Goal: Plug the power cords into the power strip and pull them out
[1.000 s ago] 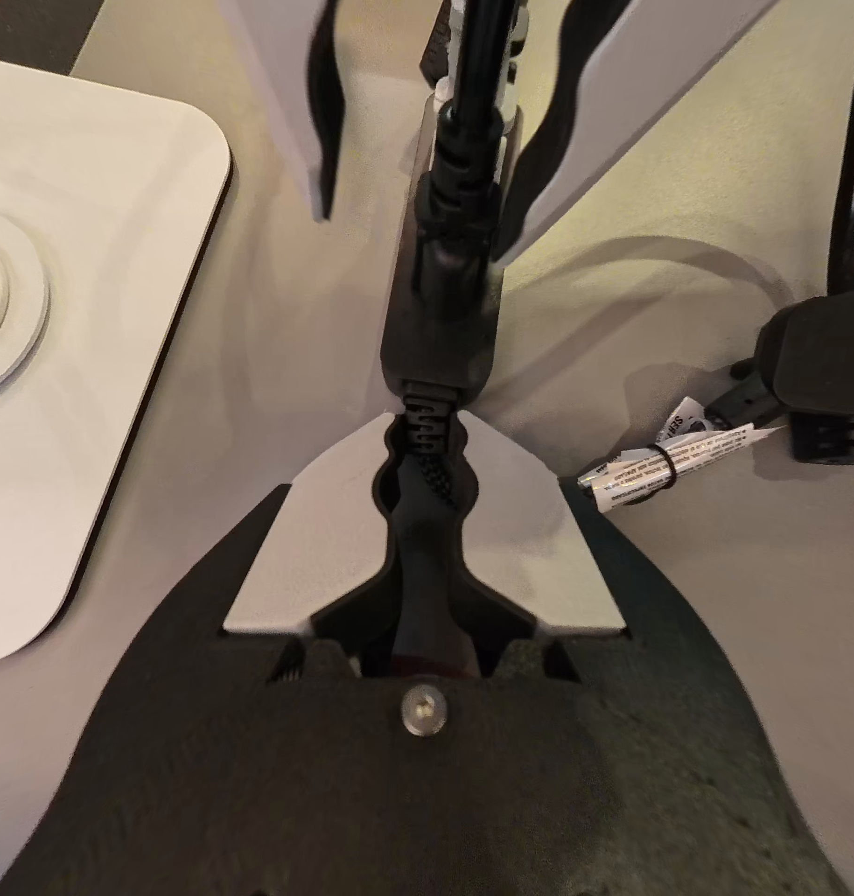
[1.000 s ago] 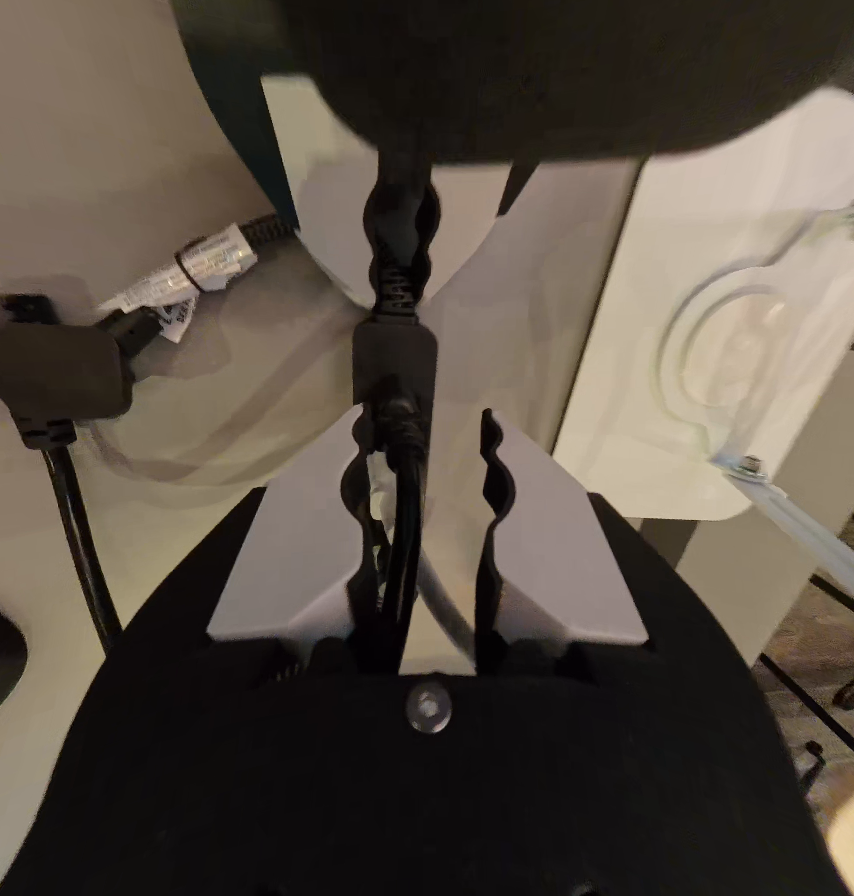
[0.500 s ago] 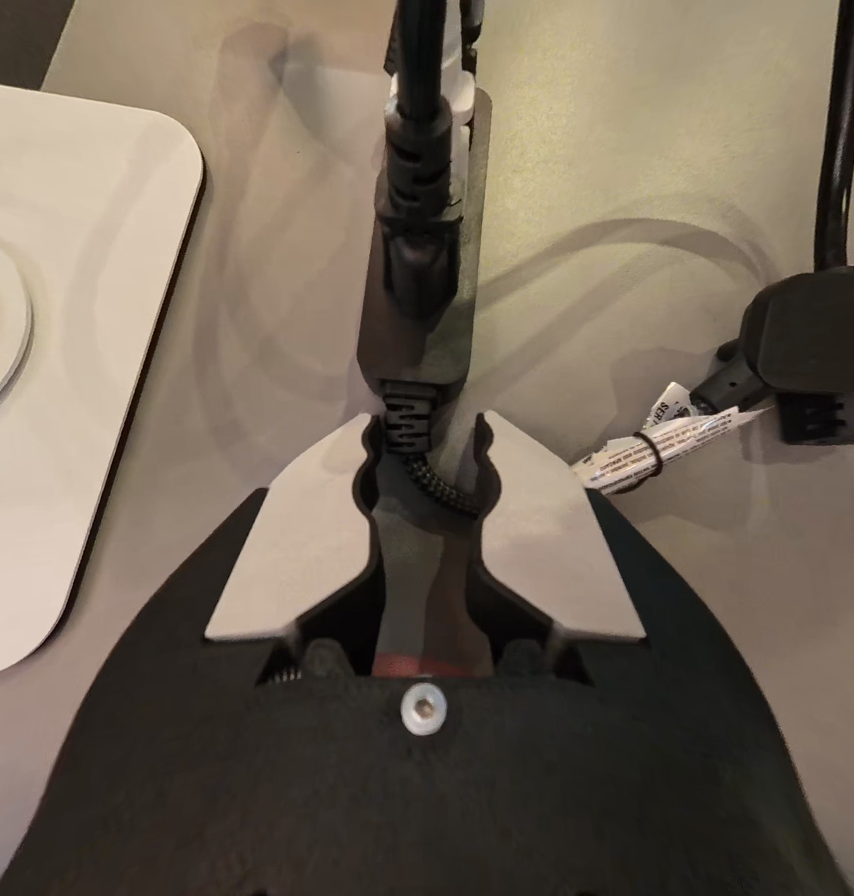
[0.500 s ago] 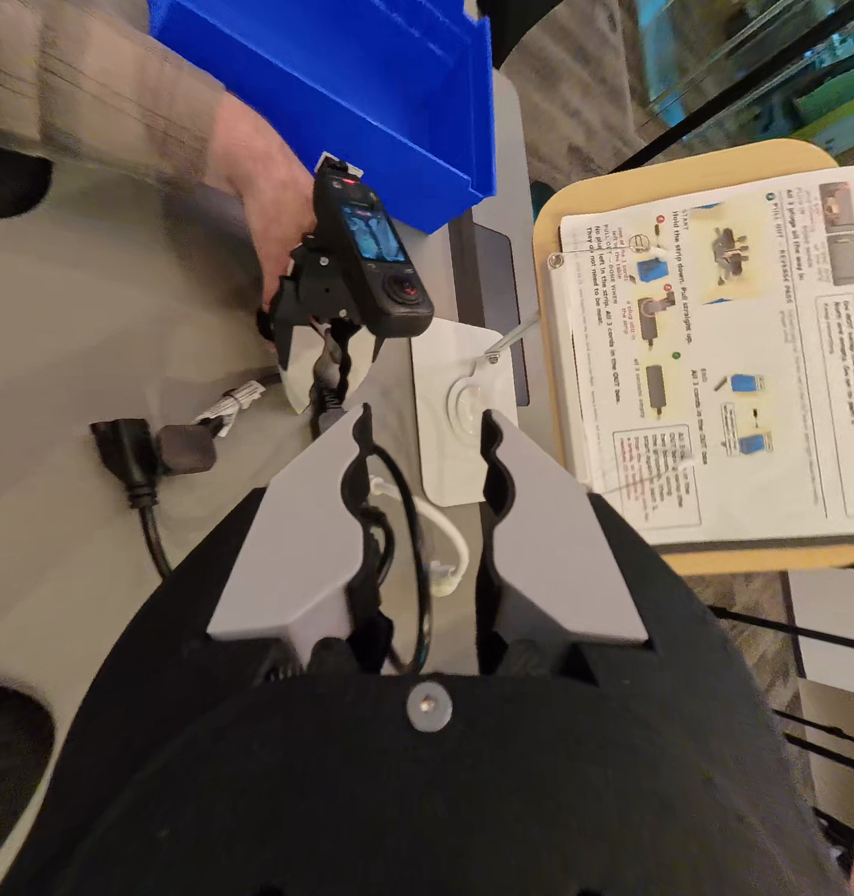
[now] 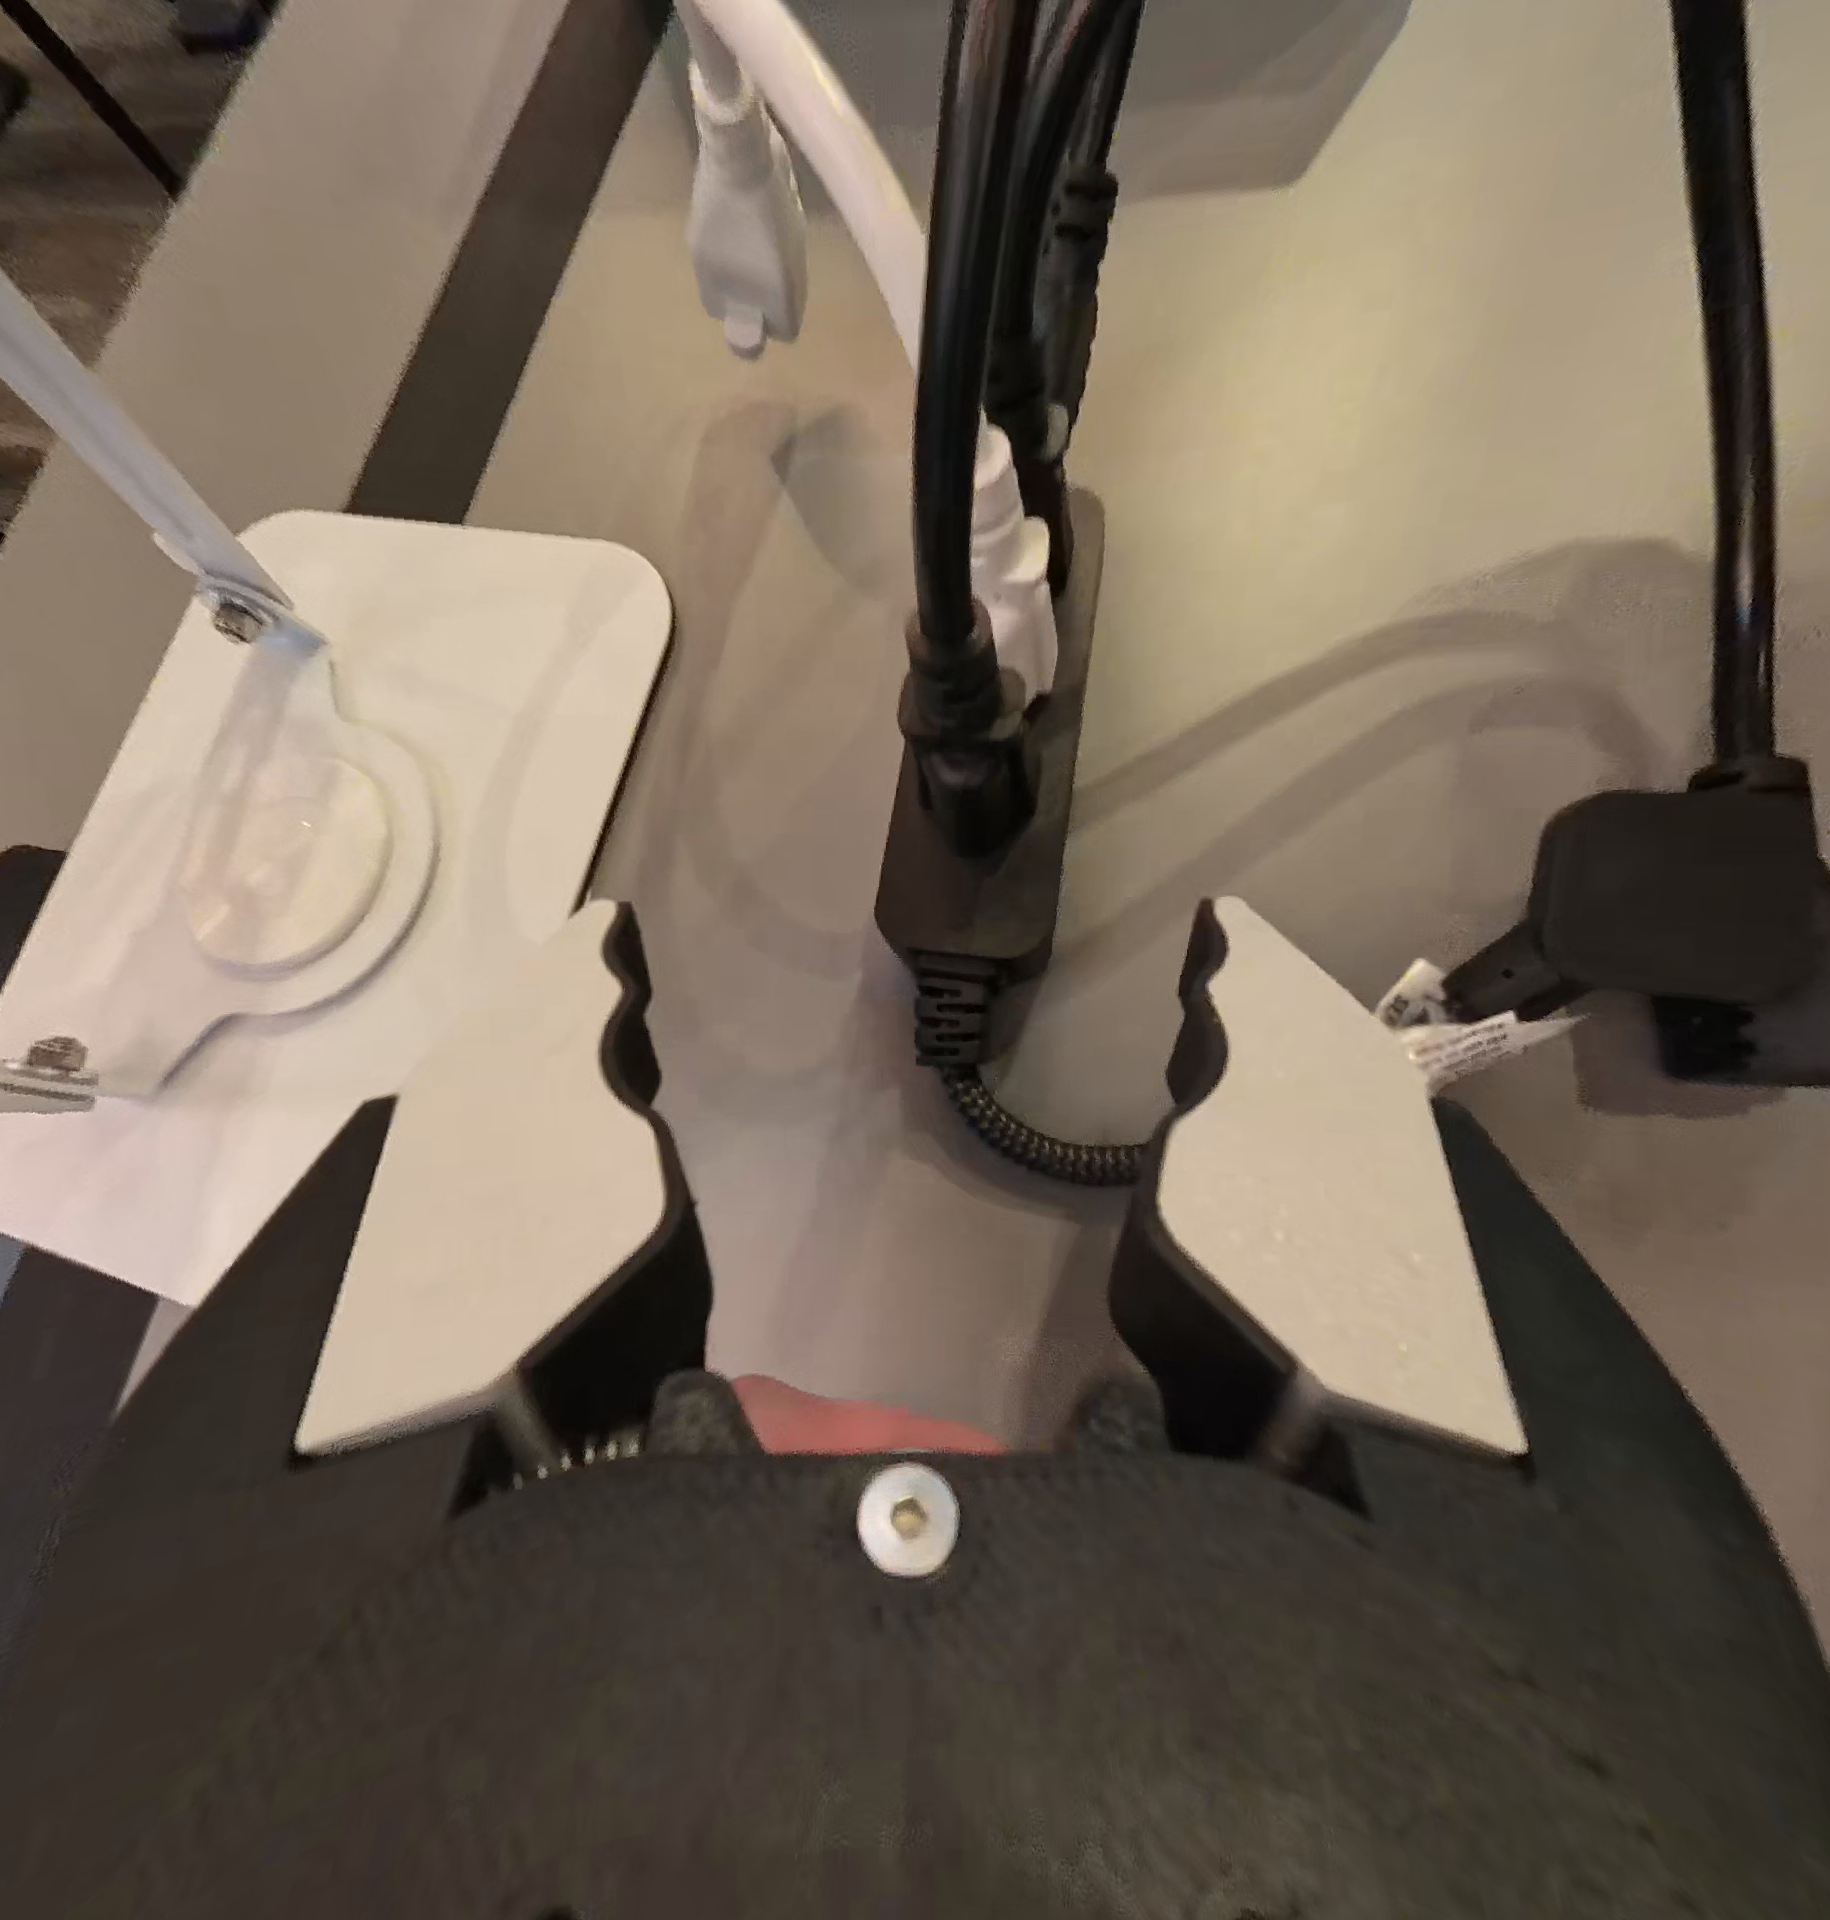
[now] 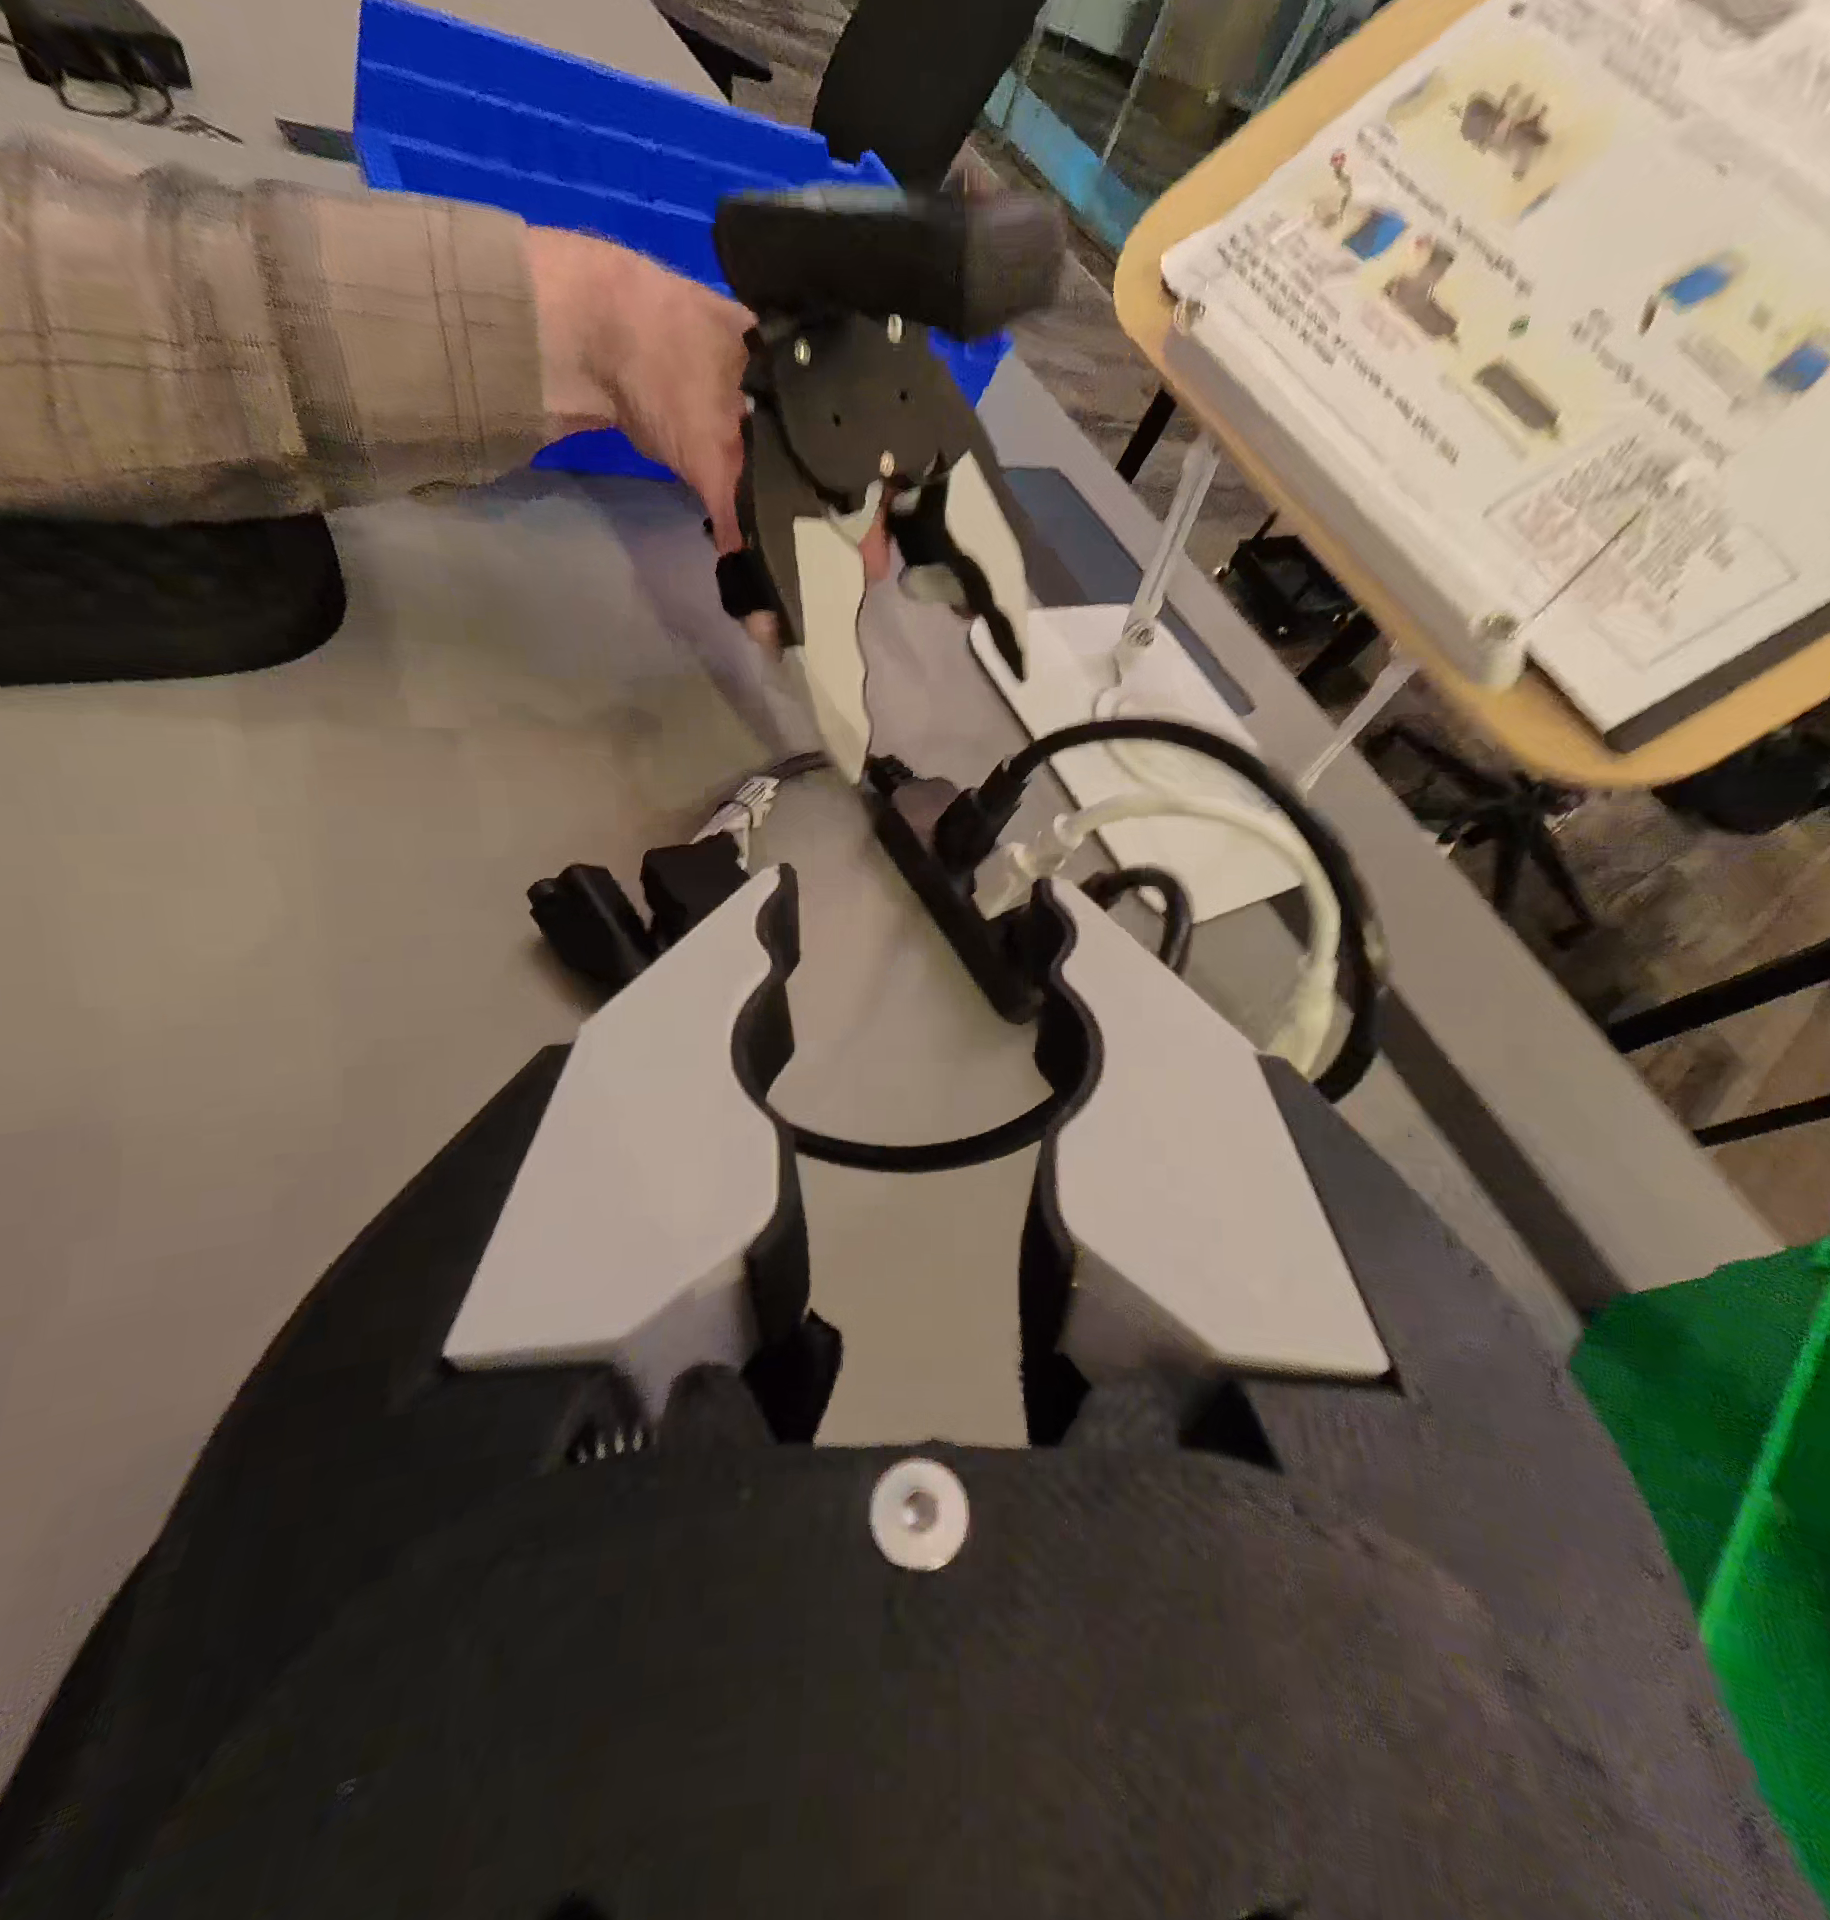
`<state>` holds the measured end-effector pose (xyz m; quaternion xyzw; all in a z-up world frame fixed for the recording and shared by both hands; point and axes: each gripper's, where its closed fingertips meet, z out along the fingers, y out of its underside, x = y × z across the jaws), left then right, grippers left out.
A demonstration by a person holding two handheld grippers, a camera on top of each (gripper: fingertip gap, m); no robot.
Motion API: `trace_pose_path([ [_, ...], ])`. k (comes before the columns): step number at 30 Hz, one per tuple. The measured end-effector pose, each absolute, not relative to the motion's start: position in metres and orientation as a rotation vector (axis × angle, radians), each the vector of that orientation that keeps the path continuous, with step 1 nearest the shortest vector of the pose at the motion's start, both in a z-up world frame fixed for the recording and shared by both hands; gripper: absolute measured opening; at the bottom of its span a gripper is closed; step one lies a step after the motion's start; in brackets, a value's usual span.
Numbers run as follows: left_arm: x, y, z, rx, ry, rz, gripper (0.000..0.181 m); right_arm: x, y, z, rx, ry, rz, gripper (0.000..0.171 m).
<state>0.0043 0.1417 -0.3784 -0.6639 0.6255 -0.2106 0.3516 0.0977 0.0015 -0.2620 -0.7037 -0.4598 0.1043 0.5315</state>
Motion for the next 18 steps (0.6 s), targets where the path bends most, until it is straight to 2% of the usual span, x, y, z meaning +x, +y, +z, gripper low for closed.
trace_pose_path([
  [7, 0.013, 0.133, -0.340, -1.619, 1.617, -0.450, 0.102, 0.104, -0.009, -0.312, -1.766, -0.951, 0.332, 0.052],
  [12, 0.021, 0.123, -0.305, -1.572, 1.561, -0.360, 0.101, 0.113, -0.013, -0.323, -1.775, -0.862, 0.327, 0.048],
  [18, 0.014, 0.107, -0.318, -1.628, 1.535, -0.211, 0.099, 0.120, -0.016, -0.319, -1.757, -0.668, 0.349, 0.049],
])
